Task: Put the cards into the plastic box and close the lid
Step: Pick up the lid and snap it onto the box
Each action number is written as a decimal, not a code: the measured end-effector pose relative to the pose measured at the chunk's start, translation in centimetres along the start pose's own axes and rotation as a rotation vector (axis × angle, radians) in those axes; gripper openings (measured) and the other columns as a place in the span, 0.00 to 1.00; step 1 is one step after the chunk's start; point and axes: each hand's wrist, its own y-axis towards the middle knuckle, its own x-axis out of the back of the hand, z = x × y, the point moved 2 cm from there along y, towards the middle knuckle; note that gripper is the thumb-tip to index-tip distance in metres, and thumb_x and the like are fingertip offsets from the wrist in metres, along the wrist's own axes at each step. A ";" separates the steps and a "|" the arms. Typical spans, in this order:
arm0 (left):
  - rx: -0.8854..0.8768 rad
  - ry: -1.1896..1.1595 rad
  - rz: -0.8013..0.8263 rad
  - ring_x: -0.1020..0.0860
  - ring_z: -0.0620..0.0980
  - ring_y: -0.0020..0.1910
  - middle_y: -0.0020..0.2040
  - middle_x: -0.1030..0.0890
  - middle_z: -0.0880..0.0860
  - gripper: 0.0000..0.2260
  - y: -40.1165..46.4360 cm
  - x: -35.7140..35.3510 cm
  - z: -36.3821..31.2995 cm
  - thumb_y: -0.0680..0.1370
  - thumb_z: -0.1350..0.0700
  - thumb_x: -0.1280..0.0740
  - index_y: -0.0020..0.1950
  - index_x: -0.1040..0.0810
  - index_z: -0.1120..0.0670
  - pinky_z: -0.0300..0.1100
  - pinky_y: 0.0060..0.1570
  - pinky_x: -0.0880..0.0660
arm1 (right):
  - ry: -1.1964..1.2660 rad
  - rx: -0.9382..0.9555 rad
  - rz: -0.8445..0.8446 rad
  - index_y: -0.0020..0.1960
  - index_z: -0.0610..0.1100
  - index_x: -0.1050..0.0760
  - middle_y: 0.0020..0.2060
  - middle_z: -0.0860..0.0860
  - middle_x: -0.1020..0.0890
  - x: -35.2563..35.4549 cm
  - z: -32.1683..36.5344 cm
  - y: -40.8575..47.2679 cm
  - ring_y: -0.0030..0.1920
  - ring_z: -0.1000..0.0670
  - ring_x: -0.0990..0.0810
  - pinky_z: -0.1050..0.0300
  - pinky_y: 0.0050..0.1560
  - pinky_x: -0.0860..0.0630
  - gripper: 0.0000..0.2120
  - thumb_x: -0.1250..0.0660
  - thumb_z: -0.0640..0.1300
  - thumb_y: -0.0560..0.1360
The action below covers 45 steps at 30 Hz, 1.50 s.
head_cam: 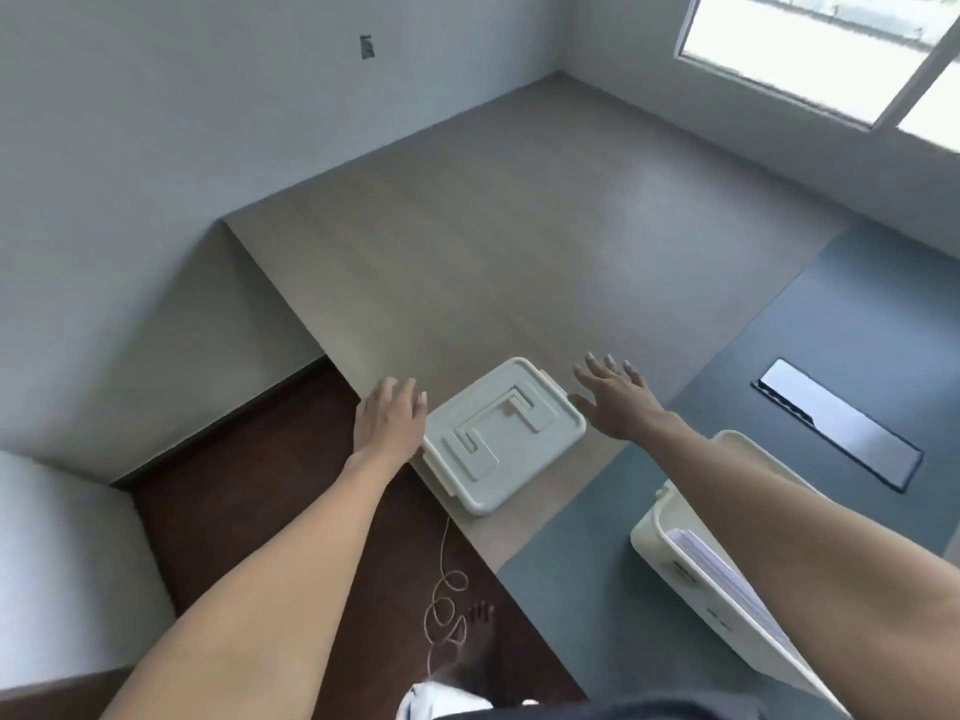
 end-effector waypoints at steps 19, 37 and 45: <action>0.560 -0.551 0.275 0.22 0.56 0.49 0.50 0.22 0.56 0.12 -2.2 -7.7 -0.3 0.79 0.48 0.41 0.50 0.27 0.57 0.48 0.48 0.25 | 0.406 -0.202 0.230 0.81 0.43 0.50 0.76 0.41 0.39 -5.1 2.2 6.3 0.77 0.38 0.42 0.42 0.73 0.38 0.39 0.38 0.59 0.79; 0.998 -1.251 0.068 0.21 0.49 0.40 0.51 0.20 0.57 0.11 0.1 -5.0 -0.4 0.78 0.71 0.37 0.45 0.25 0.56 0.43 0.36 0.25 | 1.249 -0.633 0.023 0.44 0.40 0.22 0.42 0.46 0.22 -1.2 1.1 3.6 0.36 0.47 0.22 0.57 0.36 0.25 0.11 0.31 0.49 0.74; 0.730 -1.369 0.106 0.20 0.53 0.41 0.60 0.18 0.63 0.13 4.4 -1.0 -8.0 0.77 0.72 0.36 0.40 0.26 0.55 0.45 0.38 0.22 | 1.285 -0.647 -0.255 0.60 0.28 0.23 0.44 0.47 0.26 6.1 -5.2 -1.1 0.43 0.48 0.27 0.52 0.44 0.28 0.26 0.28 0.50 0.75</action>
